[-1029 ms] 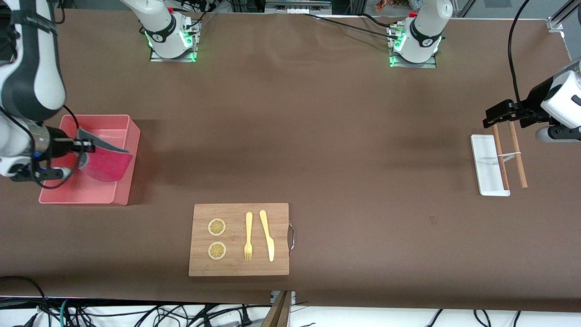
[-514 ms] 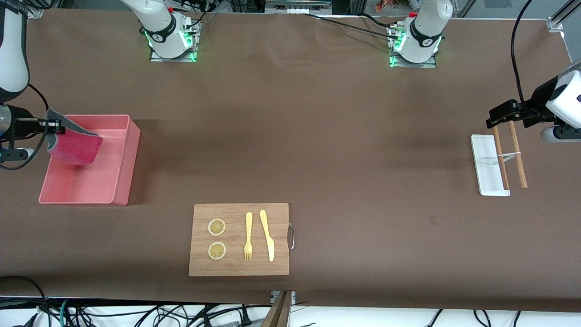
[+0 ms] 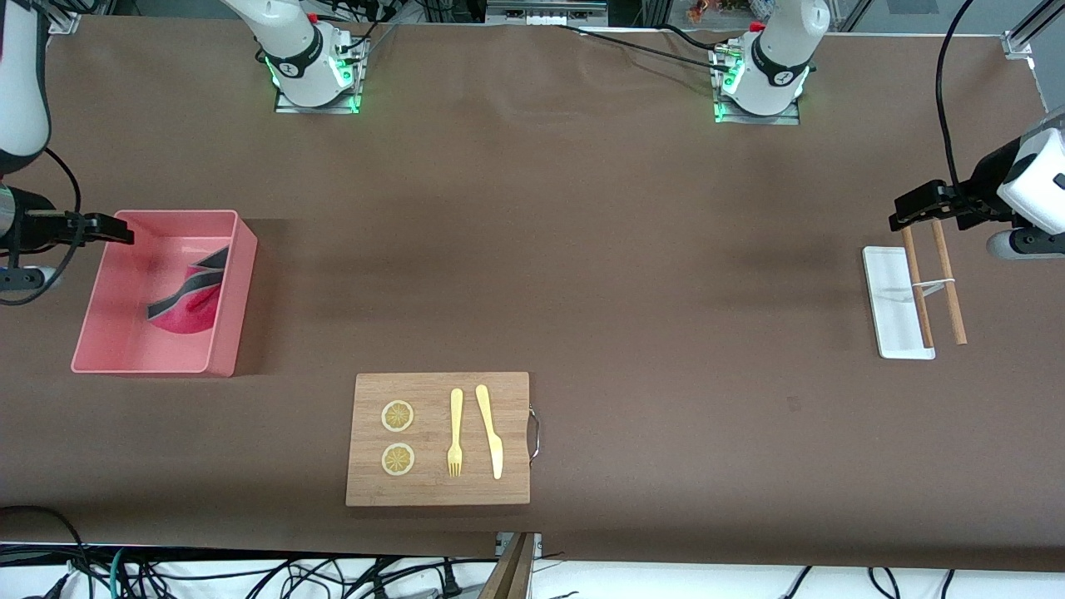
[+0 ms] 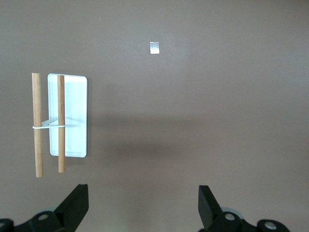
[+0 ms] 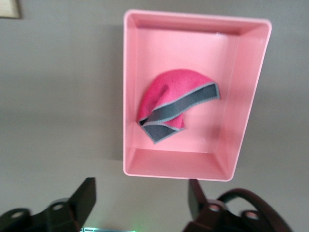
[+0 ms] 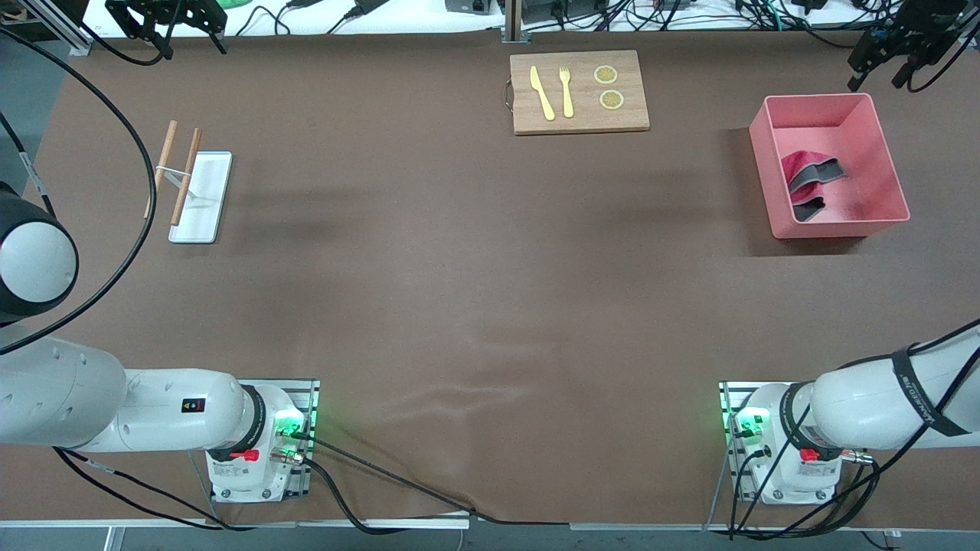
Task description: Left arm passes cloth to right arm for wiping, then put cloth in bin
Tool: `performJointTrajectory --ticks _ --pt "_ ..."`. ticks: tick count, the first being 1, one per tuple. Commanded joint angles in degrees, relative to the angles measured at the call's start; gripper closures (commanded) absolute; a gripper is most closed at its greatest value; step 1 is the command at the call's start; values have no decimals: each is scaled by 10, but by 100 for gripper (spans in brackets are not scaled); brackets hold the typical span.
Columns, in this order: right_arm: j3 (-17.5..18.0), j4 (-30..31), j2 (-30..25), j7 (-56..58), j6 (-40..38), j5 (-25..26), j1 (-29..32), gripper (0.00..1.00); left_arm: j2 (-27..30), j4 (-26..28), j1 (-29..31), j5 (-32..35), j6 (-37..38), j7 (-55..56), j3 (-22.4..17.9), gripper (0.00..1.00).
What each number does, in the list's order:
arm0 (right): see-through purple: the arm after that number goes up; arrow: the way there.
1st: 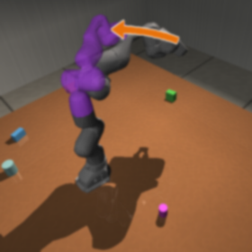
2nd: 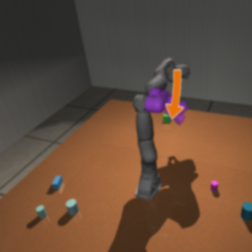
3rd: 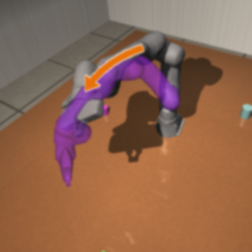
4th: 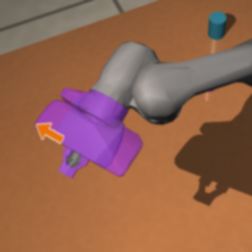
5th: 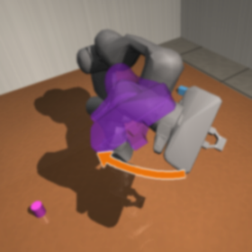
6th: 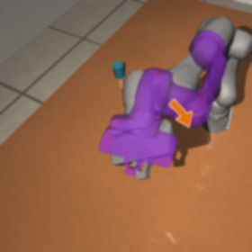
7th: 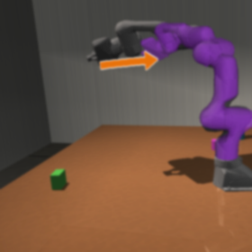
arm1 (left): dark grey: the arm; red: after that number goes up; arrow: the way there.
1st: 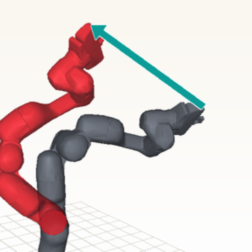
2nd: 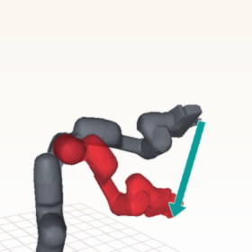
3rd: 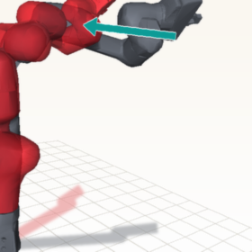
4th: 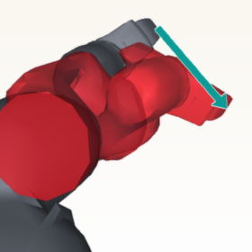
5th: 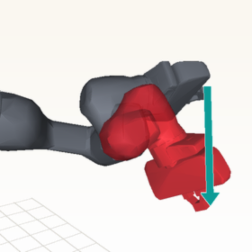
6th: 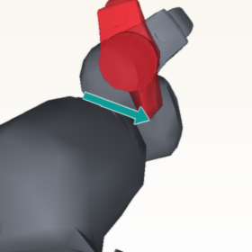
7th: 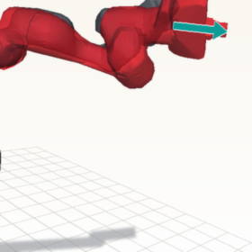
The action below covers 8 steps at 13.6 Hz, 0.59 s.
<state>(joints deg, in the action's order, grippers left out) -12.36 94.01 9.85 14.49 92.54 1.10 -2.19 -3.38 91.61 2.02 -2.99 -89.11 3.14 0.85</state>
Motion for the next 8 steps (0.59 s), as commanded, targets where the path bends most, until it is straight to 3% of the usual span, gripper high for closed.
performJointTrajectory --ticks 1,6,8 --pt "25 -7 -47 -1 -7 1 2 0 -5 -15 2 1 13 -4 1 0" --pt "87 -42 -97 -102 -83 0 2 0 -5 -16 3 1 13 -5 1 0" --pt "93 -49 -103 -101 -97 0 2 0 -5 -16 3 1 13 -5 0 0"
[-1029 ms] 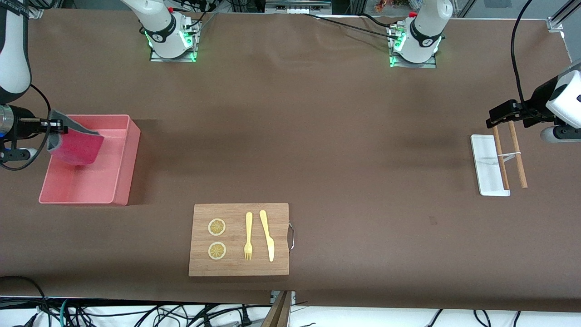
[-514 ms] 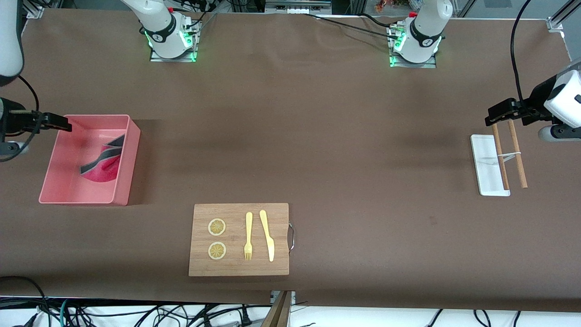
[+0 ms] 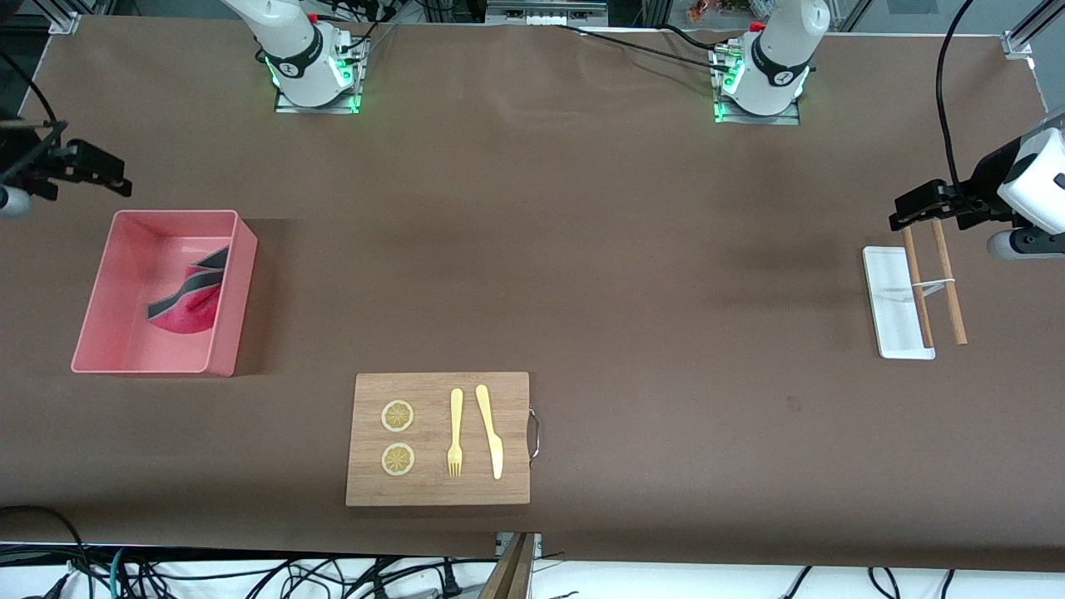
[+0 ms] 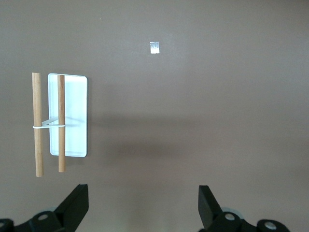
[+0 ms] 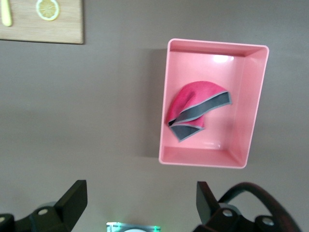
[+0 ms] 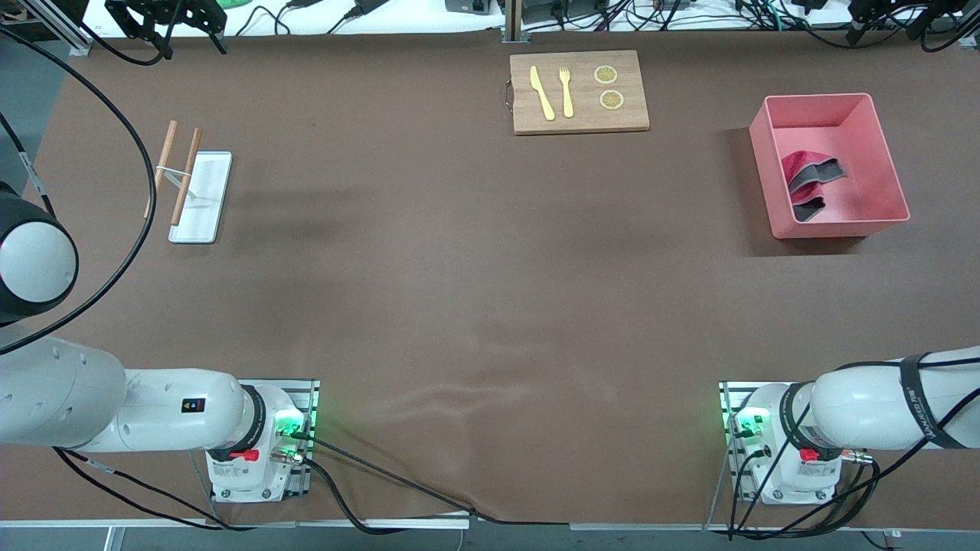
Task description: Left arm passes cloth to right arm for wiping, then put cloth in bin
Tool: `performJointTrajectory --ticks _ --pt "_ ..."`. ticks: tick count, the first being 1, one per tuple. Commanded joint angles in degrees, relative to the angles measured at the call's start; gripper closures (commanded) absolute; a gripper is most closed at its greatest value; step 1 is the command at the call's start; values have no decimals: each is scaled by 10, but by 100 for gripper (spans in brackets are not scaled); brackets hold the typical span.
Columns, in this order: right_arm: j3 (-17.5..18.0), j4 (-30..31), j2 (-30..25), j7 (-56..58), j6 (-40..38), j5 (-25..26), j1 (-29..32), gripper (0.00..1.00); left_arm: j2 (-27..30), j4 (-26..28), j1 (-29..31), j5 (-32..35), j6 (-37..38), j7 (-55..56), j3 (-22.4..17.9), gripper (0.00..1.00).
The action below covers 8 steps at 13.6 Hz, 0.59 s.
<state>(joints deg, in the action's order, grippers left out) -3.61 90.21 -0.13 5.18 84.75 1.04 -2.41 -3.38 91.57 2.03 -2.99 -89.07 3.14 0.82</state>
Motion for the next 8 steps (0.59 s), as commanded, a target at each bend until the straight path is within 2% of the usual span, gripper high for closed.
performJointTrajectory --ticks 1,3,8 --pt "5 -11 -2 -7 -20 -1 4 0 -5 -16 2 1 13 -5 1 0" --pt "1 -11 -1 -6 -22 -24 3 0 -5 -15 2 1 14 -4 2 0" --pt "6 -15 0 -9 -26 -44 0 0 -5 -14 2 1 14 -4 6 0"
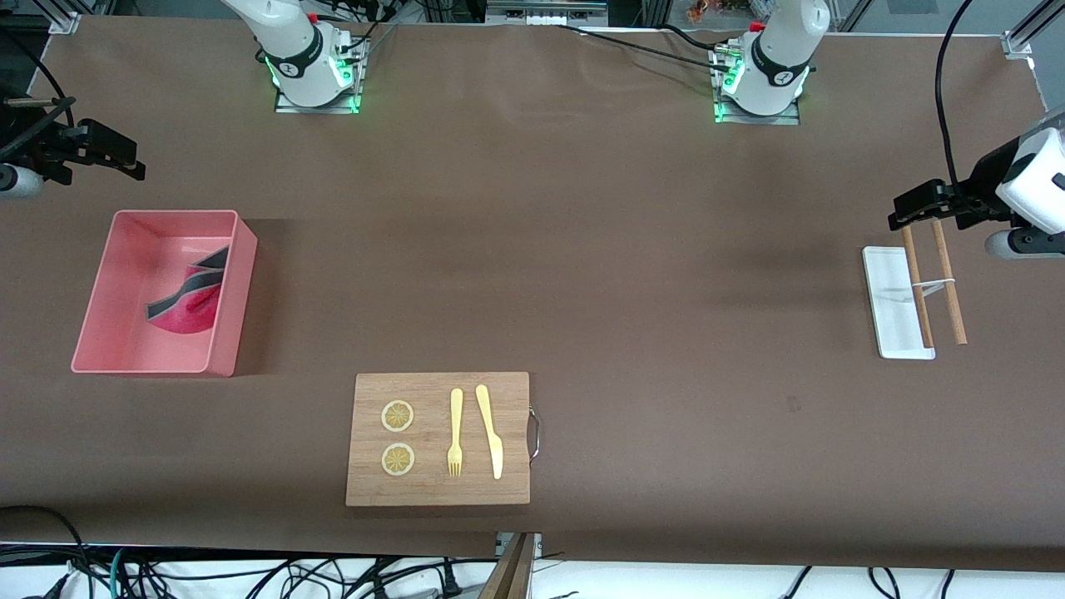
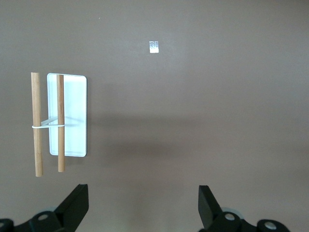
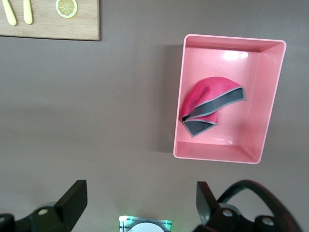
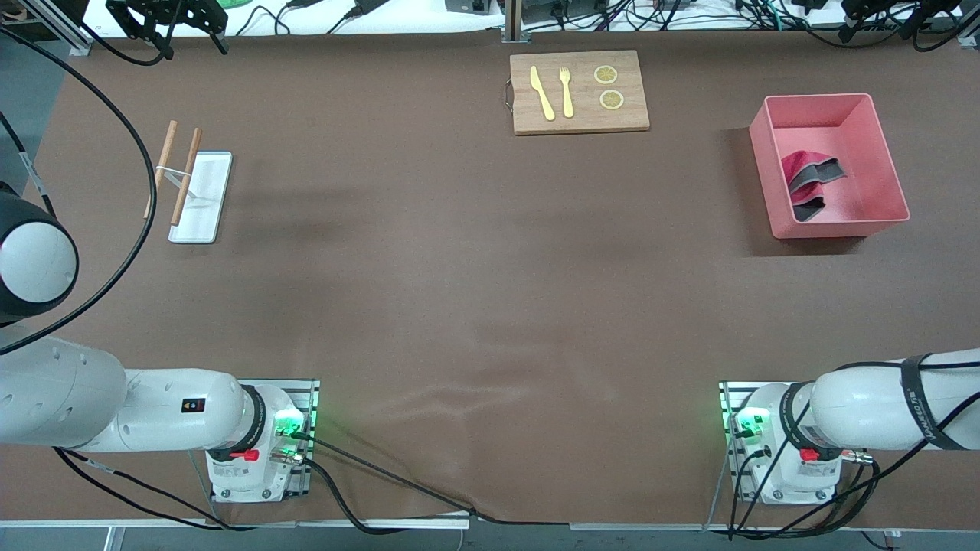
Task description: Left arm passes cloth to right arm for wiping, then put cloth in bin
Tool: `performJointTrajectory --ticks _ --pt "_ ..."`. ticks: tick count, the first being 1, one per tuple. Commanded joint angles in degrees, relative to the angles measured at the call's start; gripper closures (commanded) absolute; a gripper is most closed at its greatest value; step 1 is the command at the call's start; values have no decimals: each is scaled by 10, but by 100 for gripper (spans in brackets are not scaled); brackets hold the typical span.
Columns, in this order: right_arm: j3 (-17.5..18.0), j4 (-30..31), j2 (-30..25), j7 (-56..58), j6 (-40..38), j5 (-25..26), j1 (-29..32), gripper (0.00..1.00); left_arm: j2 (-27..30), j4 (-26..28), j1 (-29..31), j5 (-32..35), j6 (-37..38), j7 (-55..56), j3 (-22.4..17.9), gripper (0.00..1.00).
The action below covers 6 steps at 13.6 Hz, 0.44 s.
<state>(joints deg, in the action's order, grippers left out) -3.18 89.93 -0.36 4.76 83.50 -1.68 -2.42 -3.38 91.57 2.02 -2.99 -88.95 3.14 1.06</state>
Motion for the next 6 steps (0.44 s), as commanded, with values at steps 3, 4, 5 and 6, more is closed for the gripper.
performJointTrajectory --ticks 3,4,5,6 --pt "5 -14 0 -2 -17 -19 0 0 -5 -14 2 1 13 -4 3 0" --pt "5 -14 0 0 -17 -19 0 0 -5 -14 1 1 13 -4 3 0" --pt "7 -14 0 0 -19 -19 0 0 -5 -14 1 1 14 -4 3 0" --pt "12 -14 0 -2 -30 -18 0 0 -5 -14 1 1 14 -4 3 0"
